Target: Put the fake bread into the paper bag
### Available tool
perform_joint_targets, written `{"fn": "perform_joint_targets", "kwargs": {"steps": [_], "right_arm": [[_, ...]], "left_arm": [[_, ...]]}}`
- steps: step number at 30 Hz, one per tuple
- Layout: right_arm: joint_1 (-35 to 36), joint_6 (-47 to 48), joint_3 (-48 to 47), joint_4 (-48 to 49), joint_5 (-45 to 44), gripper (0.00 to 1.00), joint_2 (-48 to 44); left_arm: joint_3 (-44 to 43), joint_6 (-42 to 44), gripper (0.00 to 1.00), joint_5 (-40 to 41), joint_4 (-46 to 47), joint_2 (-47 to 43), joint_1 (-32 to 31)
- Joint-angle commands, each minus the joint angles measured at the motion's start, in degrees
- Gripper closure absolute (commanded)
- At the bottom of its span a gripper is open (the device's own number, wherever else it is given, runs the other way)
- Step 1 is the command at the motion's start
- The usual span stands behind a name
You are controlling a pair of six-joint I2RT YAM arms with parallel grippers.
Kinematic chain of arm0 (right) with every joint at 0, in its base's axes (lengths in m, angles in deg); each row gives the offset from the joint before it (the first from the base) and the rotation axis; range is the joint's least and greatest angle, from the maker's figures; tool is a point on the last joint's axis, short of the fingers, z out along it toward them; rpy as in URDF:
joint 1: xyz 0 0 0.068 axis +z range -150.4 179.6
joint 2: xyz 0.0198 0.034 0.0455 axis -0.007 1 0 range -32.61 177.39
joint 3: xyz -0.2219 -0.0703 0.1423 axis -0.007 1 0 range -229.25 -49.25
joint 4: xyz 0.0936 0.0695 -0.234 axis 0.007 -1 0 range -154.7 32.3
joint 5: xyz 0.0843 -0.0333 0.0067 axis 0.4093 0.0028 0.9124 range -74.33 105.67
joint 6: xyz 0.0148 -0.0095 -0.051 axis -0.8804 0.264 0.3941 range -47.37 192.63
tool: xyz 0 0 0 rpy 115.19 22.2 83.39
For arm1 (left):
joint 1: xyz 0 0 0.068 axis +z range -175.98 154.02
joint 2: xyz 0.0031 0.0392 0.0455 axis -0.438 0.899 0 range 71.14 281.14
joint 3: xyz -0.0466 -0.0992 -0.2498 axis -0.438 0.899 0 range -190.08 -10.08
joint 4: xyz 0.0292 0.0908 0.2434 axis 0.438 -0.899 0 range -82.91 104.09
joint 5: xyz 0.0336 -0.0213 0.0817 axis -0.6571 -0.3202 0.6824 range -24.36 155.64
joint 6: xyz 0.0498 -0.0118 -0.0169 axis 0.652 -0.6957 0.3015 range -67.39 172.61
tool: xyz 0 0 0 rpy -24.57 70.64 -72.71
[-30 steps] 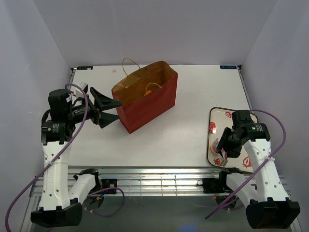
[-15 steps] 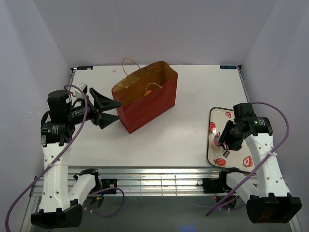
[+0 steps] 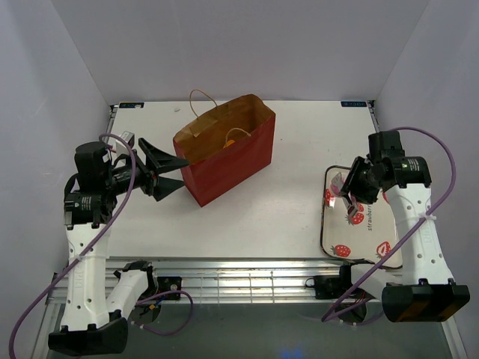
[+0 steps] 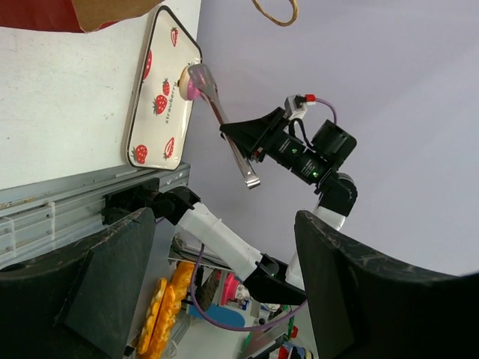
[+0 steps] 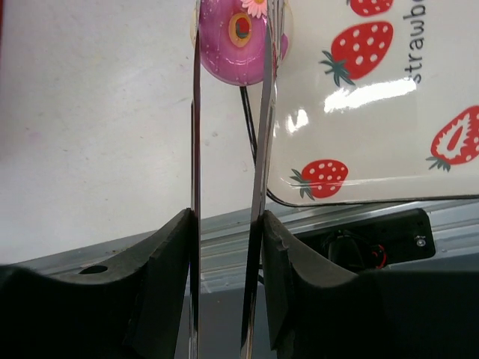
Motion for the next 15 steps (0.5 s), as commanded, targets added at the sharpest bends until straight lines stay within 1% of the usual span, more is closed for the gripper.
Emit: {"fn": "perform_joint_targets", "kwargs": {"steps": [1,7,11,15], "right_arm": [[-0.15,1.83,-5.33,4.76,3.93,0.62,3.03],[0.73,2.0,-13.94,8.89,10.19,0.6,9.36],[2.75,1.92,-21.67,12.14,14.4,0.6,13.49],[5.64,0.77,-31.93,15.66,17.13,0.59,18.15]], "left_arm": [[0.7,-0.45,0.15,1.32,-0.03,-1.3,0.33],[0.35,-0.8,0.15,2.72,-0.12,-1.48,0.33],[1.05,-1.86,0.15,3.42,-0.12,-2.27,0.33],[1.32,-2.47,0.15,4.39,-0.3,-2.62,0.33]]}}
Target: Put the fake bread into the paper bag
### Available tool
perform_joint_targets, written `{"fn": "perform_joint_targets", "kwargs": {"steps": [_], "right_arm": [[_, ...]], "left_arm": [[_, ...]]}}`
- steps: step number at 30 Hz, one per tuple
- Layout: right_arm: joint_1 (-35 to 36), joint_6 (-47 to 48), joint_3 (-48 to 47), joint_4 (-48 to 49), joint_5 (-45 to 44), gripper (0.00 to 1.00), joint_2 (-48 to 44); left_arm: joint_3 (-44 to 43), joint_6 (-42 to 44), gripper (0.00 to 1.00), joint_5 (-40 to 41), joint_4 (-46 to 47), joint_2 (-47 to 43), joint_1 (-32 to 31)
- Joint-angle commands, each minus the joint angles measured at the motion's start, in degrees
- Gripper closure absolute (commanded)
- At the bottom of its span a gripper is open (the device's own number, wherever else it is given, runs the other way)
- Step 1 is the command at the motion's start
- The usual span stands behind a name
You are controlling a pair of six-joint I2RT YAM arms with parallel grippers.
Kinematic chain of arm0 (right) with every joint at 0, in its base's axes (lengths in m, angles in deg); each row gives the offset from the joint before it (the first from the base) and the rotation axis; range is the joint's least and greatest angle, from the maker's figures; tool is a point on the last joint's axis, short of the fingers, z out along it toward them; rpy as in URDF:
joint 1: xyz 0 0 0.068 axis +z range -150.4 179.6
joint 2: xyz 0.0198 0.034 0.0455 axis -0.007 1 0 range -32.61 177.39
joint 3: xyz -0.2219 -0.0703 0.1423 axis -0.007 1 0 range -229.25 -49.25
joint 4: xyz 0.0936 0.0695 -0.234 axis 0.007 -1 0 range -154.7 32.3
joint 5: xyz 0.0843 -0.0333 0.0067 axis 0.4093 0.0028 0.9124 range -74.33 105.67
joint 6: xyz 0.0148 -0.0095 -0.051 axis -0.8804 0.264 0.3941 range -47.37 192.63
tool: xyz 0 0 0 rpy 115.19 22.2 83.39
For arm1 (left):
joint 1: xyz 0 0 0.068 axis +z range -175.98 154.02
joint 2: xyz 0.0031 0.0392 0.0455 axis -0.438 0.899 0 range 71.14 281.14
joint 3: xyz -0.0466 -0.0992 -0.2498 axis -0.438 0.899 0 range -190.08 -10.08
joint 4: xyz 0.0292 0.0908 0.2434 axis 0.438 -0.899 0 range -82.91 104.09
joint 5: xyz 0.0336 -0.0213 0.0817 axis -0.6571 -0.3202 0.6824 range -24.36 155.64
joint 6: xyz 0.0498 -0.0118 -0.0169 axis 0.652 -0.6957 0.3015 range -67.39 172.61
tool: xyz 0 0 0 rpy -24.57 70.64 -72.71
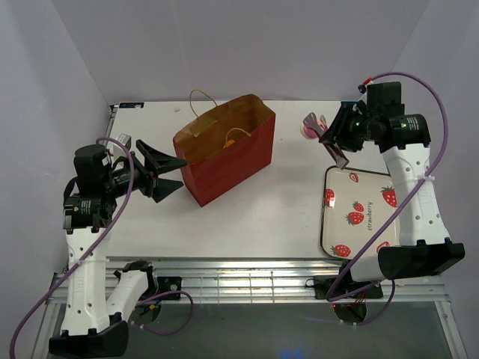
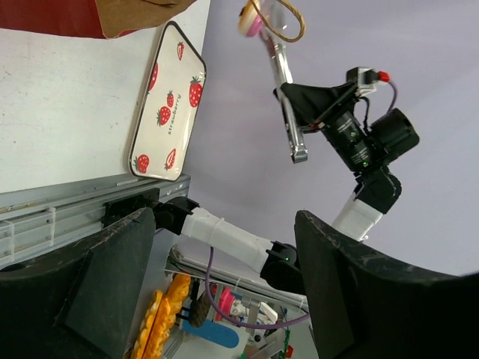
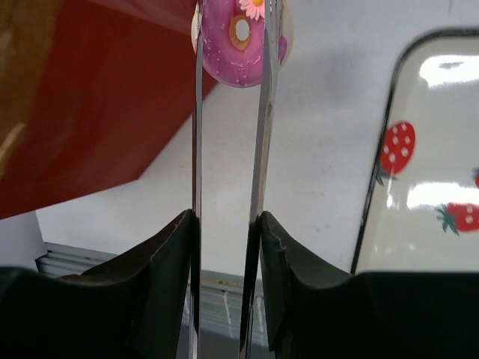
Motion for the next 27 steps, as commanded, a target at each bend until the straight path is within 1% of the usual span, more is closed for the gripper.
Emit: {"fn": "perform_joint_targets", "kwargs": {"steps": [1,3,7,15,21,27], "right_arm": [[2.54,-0.56,-9.05,7.25,5.0,0.59,2.24],[4.91,-0.65,-14.4,8.13,5.45,0.59,4.96],[9.66,-0.74,-20.04,9.71,5.45,0.59,8.48],[17.48,0.31,-18.92,16.04,5.89,0.57,9.98],[20.21,2.07,-18.65,16.31,3.78,0.55,11.39],[21.97,1.9,-17.16,16.92,4.04,0.53,12.62]], "left_arm": [[0.35,-0.64,0.15,1.47,0.14,-1.2,0.33],[0.62,-0.81,0.15,1.9,0.14,-1.38,0.33],[0.97,-1.34,0.15,2.43,0.05,-1.47,0.33],[0.44,-3.01,0.15,4.02,0.05,-1.82,0.33],[-0.52,-3.01,0.14,4.1,-1.35,-1.64,0.33],[-2.89,-2.66,0.15,3.67,-1.7,0.73,0.33]]}}
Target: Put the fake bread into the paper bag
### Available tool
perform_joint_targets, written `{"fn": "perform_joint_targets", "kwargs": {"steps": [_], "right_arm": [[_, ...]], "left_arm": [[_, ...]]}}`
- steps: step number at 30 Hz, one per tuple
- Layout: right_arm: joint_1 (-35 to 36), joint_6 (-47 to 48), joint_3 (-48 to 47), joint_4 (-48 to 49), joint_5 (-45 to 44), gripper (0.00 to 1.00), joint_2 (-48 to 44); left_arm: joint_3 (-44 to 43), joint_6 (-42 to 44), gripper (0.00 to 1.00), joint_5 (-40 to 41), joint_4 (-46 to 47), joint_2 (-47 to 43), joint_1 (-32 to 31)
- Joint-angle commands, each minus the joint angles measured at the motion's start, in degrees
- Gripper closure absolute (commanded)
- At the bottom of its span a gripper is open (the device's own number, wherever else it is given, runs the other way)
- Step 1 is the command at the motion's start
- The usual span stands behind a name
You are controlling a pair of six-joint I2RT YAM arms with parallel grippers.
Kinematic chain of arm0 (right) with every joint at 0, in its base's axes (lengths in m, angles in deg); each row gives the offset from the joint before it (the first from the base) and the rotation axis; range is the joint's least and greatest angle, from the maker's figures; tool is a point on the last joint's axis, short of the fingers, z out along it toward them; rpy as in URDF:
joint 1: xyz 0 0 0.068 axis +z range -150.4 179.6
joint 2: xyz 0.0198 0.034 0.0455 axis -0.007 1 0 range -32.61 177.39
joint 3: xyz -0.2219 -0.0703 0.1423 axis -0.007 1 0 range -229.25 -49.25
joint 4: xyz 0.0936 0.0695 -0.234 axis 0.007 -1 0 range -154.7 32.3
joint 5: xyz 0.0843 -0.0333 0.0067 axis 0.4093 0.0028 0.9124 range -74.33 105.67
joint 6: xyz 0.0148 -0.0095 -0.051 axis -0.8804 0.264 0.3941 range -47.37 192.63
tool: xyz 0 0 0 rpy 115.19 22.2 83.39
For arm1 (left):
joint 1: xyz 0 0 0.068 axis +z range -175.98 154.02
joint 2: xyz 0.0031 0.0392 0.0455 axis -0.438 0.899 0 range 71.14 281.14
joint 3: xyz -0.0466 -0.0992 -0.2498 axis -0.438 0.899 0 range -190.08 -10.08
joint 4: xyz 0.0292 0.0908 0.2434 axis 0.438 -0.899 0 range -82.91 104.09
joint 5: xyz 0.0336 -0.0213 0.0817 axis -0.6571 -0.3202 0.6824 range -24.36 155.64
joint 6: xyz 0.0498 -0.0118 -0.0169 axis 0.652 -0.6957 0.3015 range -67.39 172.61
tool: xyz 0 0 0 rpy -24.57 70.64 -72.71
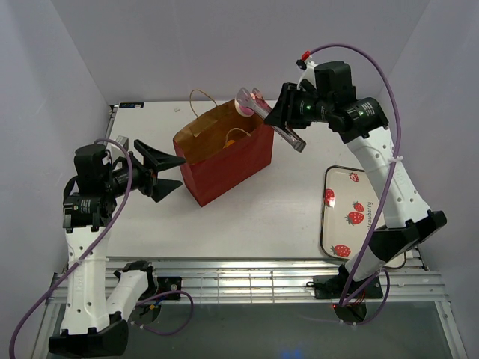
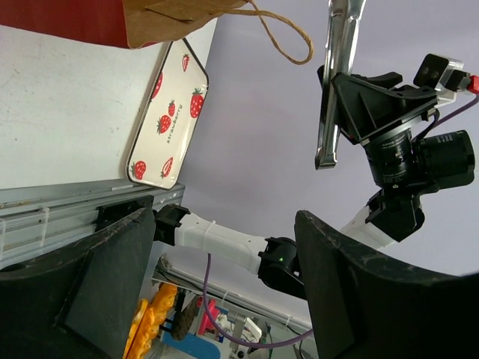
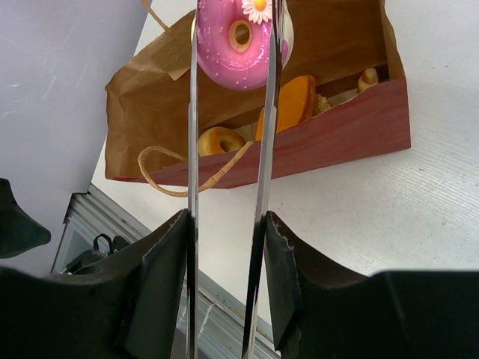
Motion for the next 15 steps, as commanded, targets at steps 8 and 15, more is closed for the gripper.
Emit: {"fn": "perform_joint_targets", "kwargs": {"steps": [8,15], "right_arm": [[1.78,1.2,1.25,4.53,-1.08,0.48,0.86],[1.78,1.29,0.99,3.92,-2.13,0.46,1.39]], "left_arm": [[-4.72,0.78,0.15,0.01,-0.94,2.33,0.33],[-5.51,1.48,0.15,-0.34,-1.03,2.69,0.33]]}}
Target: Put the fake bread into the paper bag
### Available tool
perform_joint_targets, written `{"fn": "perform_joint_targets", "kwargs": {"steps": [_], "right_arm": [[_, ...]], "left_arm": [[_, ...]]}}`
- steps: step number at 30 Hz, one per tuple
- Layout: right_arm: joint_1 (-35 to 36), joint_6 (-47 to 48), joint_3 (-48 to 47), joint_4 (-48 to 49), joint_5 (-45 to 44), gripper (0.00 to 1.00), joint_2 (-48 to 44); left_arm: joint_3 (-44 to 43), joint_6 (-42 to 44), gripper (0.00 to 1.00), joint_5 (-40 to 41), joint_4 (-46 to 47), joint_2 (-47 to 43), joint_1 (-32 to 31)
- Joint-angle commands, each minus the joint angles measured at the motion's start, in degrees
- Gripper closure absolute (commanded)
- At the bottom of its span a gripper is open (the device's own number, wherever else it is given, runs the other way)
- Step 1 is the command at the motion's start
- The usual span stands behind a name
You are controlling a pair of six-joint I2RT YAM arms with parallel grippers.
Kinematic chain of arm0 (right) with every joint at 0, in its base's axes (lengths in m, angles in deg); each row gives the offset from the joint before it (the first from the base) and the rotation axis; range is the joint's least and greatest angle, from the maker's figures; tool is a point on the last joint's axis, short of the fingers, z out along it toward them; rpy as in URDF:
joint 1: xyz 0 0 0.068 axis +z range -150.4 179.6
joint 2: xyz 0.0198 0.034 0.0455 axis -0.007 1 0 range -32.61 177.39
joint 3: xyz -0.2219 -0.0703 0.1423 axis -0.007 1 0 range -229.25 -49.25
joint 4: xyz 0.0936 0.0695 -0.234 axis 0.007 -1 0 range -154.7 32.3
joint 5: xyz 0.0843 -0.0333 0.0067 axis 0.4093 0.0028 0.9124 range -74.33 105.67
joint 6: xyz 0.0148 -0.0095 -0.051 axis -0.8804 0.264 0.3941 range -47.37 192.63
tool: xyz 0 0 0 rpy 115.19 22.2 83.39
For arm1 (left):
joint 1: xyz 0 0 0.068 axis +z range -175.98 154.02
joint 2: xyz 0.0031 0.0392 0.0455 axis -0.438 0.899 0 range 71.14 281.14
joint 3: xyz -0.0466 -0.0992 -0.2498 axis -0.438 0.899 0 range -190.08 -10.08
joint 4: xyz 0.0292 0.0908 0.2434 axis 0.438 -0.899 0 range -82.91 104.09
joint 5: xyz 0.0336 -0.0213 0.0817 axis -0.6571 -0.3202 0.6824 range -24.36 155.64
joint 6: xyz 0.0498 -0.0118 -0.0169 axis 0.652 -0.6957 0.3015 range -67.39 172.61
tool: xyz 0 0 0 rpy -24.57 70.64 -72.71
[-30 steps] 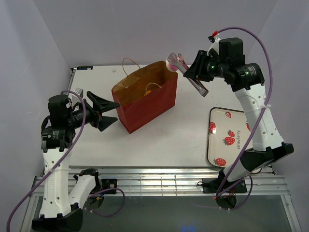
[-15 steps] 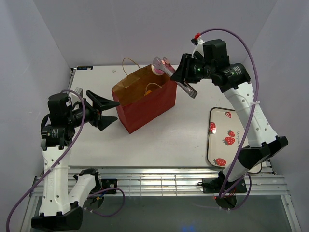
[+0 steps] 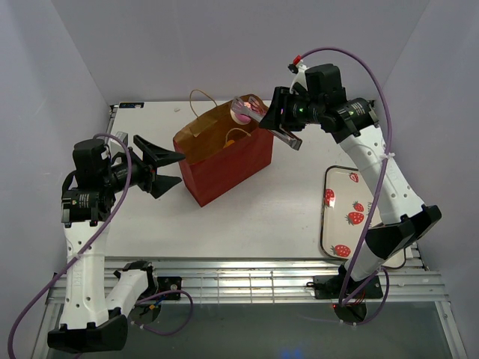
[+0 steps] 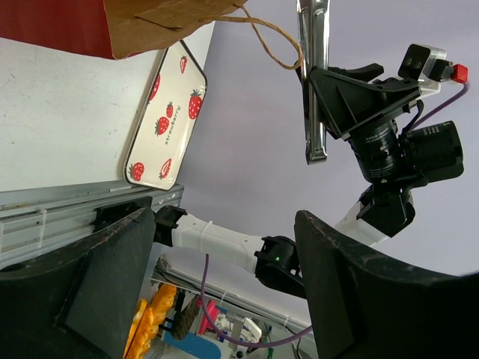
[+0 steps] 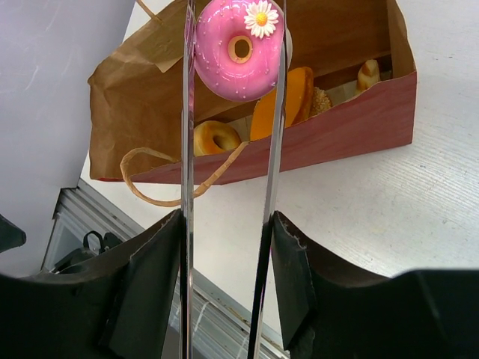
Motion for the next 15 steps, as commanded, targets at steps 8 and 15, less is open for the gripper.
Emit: {"fn": "perform_joint_targets", "kwargs": {"steps": [8,15], "right_arm": [[0.25,0.7,0.18,2.61,-1.81,0.44,-0.75],[0.17,0.78,0.89,2.87,-1.72,0.43,-1.11]], "left_arm": [[-1.91,1.68,0.15,-0.73,-0.97,-0.64,0.33],[-1.9,2.29,0.15,-0.82,-1.41,-0.73,0.33]]}}
